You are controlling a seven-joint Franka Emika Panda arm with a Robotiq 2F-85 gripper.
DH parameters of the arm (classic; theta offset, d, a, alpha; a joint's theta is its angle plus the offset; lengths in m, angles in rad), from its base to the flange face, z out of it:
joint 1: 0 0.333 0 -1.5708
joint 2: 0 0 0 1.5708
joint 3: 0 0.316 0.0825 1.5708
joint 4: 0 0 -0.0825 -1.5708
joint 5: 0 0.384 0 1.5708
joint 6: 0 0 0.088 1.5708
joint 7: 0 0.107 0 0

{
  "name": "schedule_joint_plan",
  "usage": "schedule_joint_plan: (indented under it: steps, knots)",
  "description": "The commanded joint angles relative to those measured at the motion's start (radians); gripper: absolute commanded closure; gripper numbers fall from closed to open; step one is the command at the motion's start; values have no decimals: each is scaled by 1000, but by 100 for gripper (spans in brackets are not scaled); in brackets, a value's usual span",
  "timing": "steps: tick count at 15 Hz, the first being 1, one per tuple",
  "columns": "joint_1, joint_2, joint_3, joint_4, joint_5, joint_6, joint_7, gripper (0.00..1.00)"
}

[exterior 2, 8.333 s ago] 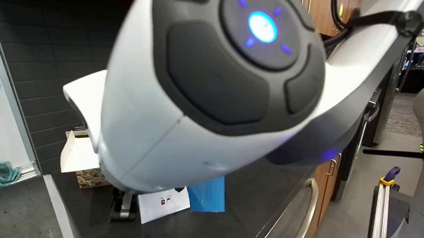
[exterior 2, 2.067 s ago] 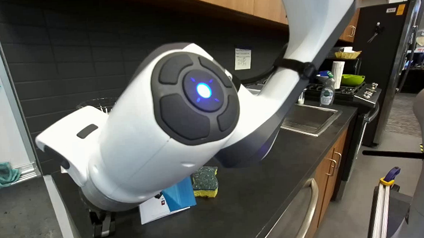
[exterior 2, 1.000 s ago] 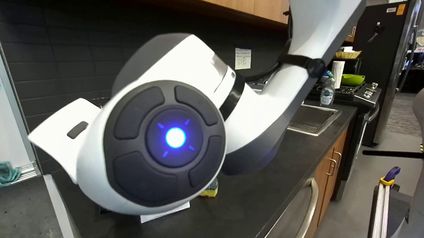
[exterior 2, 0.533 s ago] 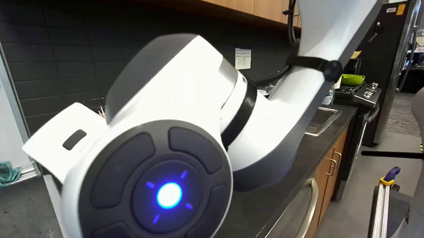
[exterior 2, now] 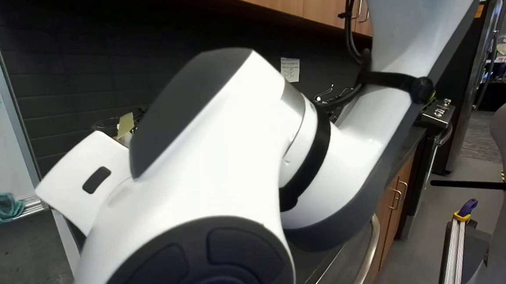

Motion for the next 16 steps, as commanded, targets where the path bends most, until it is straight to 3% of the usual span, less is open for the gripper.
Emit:
schedule_joint_plan:
  steps: [1, 16]
  knots:
    - [2, -21, 12, -14, 10, -44, 8, 100]
    - [1, -15, 23, -12, 8, -68, 94, 100]
